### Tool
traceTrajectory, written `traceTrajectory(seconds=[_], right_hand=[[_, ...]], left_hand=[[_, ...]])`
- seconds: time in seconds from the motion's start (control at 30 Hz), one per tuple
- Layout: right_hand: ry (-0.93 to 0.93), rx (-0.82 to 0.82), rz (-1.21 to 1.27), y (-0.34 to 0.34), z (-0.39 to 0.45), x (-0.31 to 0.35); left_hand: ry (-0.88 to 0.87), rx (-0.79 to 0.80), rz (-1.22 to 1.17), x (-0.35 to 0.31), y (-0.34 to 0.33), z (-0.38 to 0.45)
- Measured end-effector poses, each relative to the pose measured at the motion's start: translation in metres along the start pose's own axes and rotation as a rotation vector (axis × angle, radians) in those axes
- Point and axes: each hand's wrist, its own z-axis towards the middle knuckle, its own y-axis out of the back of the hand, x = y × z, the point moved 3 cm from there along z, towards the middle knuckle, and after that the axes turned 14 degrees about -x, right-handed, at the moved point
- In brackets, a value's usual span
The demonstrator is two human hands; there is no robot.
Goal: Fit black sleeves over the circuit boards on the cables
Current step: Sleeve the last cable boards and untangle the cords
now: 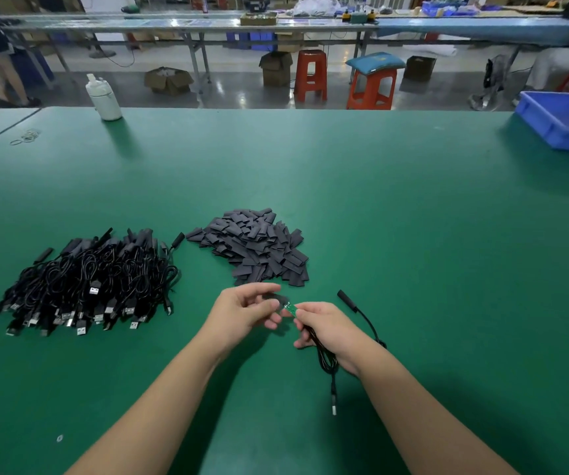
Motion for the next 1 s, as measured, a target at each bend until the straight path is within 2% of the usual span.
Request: traceTrajectory(seconds=[0.1,0.27,0.4,0.5,0.63,0.7,0.77,0.83,0.9,1.0], right_hand=[[0.007,0.018,-0.003,0.003,-0.001,0.001],[0.033,0.007,-0.037,0.006,-0.003,0.004],[0.007,-0.009,0.048,0.008,-0.005,0.006],[-0.054,-0.032,0.161,0.009,-0.005,0.006],[0.026,-0.046,0.017,0.004,-0.004,0.006],[0.067,-0.075,-0.090,0.004,-0.003,0.006],[0.101,-0.080,-0.164,0.005,-0.004,0.006],[0.099,-0.063,-0.159,0.004,-0.006,0.007],[0.079,-0.018,-0.088,0.004,-0.008,0.008],[0.023,0.089,0.057,0.006,-0.011,0.012]], left_hand=[[-0.038,0.040,0.109,0.000,-0.006,-0.008],[-0.147,-0.053,0.229,0.001,-0.001,-0.012],[-0.153,-0.125,0.087,0.001,0.005,-0.012],[-0.099,-0.086,-0.037,0.002,0.007,-0.015],[-0.124,-0.014,0.095,0.007,0.001,-0.021],[-0.235,-0.032,0.250,0.003,0.000,-0.023],[-0.491,-0.050,0.521,-0.004,0.000,-0.026],[-0.670,-0.036,0.667,-0.011,-0.001,-0.029],[-0.733,-0.035,0.671,-0.015,-0.001,-0.031],[-0.701,-0.104,0.587,-0.021,0.005,-0.030]])
